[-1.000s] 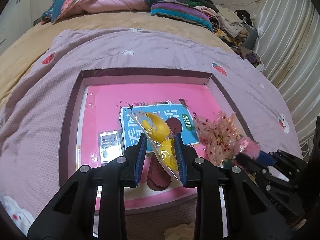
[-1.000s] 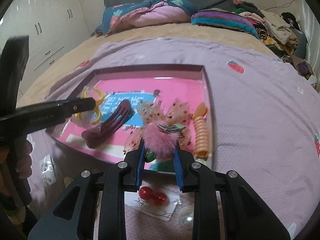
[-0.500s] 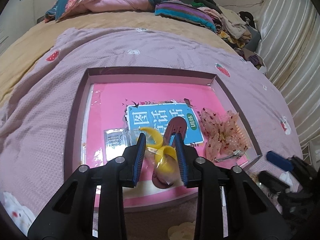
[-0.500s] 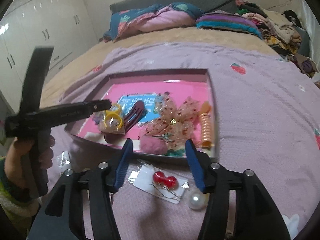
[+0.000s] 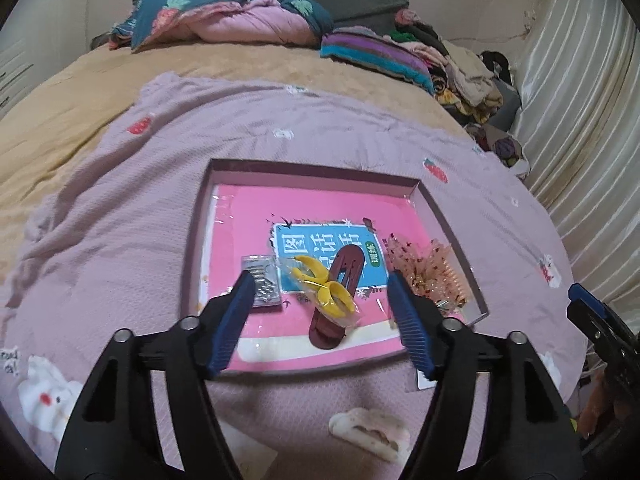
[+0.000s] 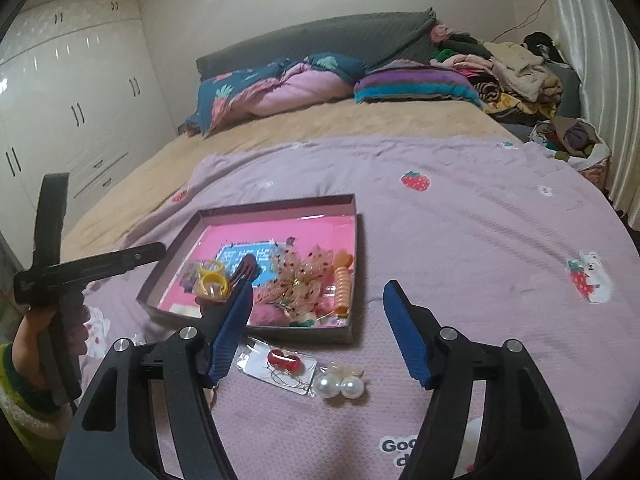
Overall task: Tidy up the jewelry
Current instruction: 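Withdraw both tools from the tray toward the remaining jewelry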
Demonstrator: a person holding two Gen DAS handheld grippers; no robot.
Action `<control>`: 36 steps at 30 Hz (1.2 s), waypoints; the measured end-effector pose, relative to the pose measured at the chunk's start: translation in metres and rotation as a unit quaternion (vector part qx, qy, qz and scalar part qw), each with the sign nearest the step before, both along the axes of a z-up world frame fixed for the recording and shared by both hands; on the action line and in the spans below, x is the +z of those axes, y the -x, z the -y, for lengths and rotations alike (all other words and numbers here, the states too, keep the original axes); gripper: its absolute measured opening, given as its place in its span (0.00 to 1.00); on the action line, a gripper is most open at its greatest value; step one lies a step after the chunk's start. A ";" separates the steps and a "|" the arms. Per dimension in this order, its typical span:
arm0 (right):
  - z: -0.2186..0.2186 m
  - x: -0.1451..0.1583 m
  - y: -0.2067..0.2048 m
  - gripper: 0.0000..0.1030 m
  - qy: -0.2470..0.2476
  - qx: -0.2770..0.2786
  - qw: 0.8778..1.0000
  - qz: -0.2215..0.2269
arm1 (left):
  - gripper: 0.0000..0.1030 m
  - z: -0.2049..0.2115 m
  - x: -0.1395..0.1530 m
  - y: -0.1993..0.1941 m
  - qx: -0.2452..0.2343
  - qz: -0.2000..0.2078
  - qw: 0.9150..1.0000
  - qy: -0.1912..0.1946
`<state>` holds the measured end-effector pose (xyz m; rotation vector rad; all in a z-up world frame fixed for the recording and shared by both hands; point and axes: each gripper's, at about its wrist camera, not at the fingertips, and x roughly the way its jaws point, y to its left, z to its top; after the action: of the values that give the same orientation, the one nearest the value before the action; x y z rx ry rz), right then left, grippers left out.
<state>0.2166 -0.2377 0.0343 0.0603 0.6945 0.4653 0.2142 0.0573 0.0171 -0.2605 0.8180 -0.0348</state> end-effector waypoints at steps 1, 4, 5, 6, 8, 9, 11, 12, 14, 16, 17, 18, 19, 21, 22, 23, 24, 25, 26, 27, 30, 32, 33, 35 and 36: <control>0.002 0.003 0.002 0.66 -0.003 0.000 1.000 0.002 | 0.65 -0.001 0.004 0.005 0.002 0.004 1.000 0.000; 0.006 0.009 0.007 0.68 -0.006 -0.002 1.000 0.009 | 0.73 -0.004 0.012 0.016 0.009 0.013 1.000 0.002; 0.007 0.010 0.010 0.68 -0.007 -0.001 1.000 0.011 | 0.74 -0.005 0.014 0.019 0.010 0.015 1.000 0.003; 0.008 0.012 0.012 0.69 -0.007 -0.002 1.000 0.014 | 0.77 -0.006 0.016 0.023 0.012 0.018 1.000 0.004; 0.010 0.015 0.016 0.69 -0.009 -0.002 1.000 0.016 | 0.81 -0.008 0.020 0.029 0.016 0.022 1.000 0.004; 0.011 0.016 0.018 0.69 -0.009 -0.001 1.000 0.017 | 0.82 -0.009 0.021 0.034 0.018 0.023 1.000 0.005; 0.012 0.017 0.022 0.70 -0.009 -0.001 1.000 0.019 | 0.84 -0.011 0.024 0.040 0.020 0.025 0.999 0.006; 0.013 0.017 0.024 0.71 -0.009 0.000 1.000 0.019 | 0.85 -0.011 0.026 0.043 0.021 0.026 0.999 0.007; 0.013 0.018 0.029 0.71 -0.009 0.003 1.000 0.020 | 0.87 -0.012 0.029 0.051 0.021 0.031 0.999 0.006; 0.013 0.018 0.034 0.71 -0.008 0.006 1.000 0.021 | 0.88 -0.011 0.031 0.056 0.022 0.033 0.999 0.002; 0.013 0.018 0.034 0.71 -0.008 0.007 1.000 0.020 | 0.88 -0.011 0.032 0.059 0.022 0.034 0.999 0.001; 0.014 0.017 0.036 0.71 -0.009 0.009 1.000 0.019 | 0.88 -0.011 0.033 0.062 0.022 0.035 0.999 0.001; 0.013 0.017 0.039 0.71 -0.008 0.010 1.000 0.019 | 0.88 -0.012 0.033 0.065 0.022 0.036 0.999 0.001; 0.013 0.016 0.042 0.71 -0.007 0.012 1.000 0.018 | 0.89 -0.013 0.033 0.072 0.024 0.037 0.999 0.000; 0.014 0.016 0.045 0.71 -0.006 0.013 1.000 0.017 | 0.89 -0.013 0.033 0.075 0.024 0.036 0.999 0.000; 0.014 0.015 0.047 0.71 -0.006 0.014 1.000 0.015 | 0.89 -0.013 0.032 0.077 0.026 0.034 0.999 0.000; 0.013 0.015 0.048 0.71 -0.006 0.015 1.000 0.014 | 0.89 -0.014 0.031 0.080 0.026 0.034 0.999 0.002; 0.013 0.014 0.049 0.71 -0.004 0.016 1.000 0.013 | 0.89 -0.014 0.030 0.083 0.027 0.032 0.999 0.003; 0.012 0.013 0.051 0.71 -0.004 0.016 1.000 0.012 | 0.89 -0.014 0.029 0.086 0.027 0.031 0.999 0.003; 0.012 0.012 0.053 0.71 -0.004 0.017 1.000 0.011 | 0.89 -0.015 0.027 0.090 0.028 0.030 0.999 0.003; 0.012 0.010 0.057 0.71 -0.001 0.019 1.000 0.009 | 0.89 -0.016 0.022 0.097 0.029 0.024 0.999 0.002; 0.011 0.009 0.060 0.71 0.003 0.022 1.000 0.009 | 0.89 -0.017 0.020 0.102 0.029 0.020 0.999 0.000; 0.010 0.008 0.062 0.71 0.004 0.023 1.000 0.009 | 0.89 -0.017 0.018 0.104 0.029 0.018 0.999 -0.001; 0.010 0.006 0.064 0.71 0.006 0.024 1.000 0.007 | 0.89 -0.017 0.014 0.108 0.029 0.014 0.999 -0.003; 0.010 0.005 0.066 0.72 0.007 0.025 1.000 0.006 | 0.89 -0.017 0.013 0.109 0.029 0.012 1.000 -0.004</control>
<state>0.1507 -0.2477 0.0392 0.0278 0.6885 0.5085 0.1049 0.0747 0.0297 -0.2762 0.7855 0.0186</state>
